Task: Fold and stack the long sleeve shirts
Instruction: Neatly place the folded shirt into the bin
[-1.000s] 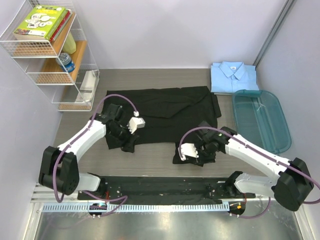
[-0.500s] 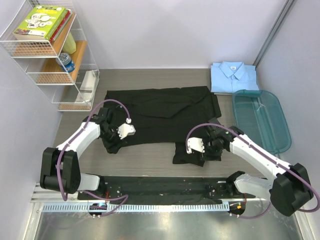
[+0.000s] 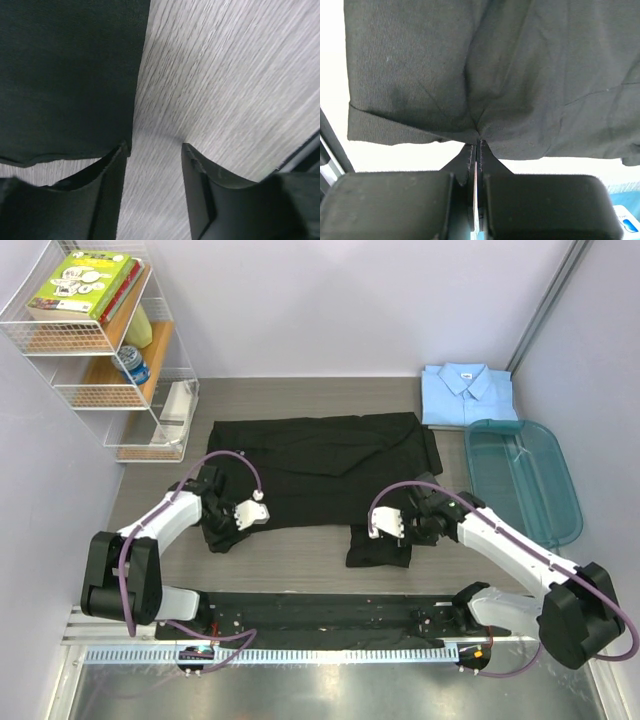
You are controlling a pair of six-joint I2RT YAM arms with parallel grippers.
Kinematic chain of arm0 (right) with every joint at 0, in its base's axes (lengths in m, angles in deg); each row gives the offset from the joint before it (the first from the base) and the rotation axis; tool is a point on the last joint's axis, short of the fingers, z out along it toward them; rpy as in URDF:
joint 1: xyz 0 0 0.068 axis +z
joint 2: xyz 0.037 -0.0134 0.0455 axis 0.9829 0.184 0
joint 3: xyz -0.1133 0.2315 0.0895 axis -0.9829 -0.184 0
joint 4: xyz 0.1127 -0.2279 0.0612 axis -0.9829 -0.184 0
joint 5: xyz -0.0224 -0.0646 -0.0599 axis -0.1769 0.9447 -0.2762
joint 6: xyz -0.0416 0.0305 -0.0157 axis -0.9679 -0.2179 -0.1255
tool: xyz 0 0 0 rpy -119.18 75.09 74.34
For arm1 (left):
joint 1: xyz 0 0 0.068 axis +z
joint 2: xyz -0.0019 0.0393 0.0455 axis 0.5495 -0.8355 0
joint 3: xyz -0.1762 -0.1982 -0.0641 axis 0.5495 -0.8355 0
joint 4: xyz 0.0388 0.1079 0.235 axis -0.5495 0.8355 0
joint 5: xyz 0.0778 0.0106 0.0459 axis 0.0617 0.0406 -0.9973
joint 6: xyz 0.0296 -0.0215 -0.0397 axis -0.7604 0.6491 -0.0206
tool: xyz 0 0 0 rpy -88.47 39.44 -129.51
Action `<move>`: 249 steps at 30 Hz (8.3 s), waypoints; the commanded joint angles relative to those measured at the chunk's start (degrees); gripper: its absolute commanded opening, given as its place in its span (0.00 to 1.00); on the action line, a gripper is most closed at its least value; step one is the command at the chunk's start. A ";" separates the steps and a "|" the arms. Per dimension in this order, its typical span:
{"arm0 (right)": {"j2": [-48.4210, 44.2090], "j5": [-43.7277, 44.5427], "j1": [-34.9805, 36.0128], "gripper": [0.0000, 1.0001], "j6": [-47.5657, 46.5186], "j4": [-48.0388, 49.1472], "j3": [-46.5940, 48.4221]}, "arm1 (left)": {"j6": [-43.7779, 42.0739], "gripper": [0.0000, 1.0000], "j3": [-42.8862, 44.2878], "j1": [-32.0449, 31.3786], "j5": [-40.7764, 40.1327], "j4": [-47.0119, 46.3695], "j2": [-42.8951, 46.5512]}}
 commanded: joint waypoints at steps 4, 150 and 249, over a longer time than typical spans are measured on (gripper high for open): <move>-5.77 0.67 -0.42 0.01 4.24 1.79 -0.41 | -3.32 0.41 -2.01 0.27 -2.03 -7.12 -0.33; 49.33 -12.78 -30.22 0.40 29.91 -0.76 35.89 | 13.92 0.49 22.52 4.49 -0.18 -4.32 -23.63; -3.93 -25.26 12.32 0.01 10.21 -3.66 28.51 | 52.05 0.69 16.01 -45.78 11.69 -35.51 7.30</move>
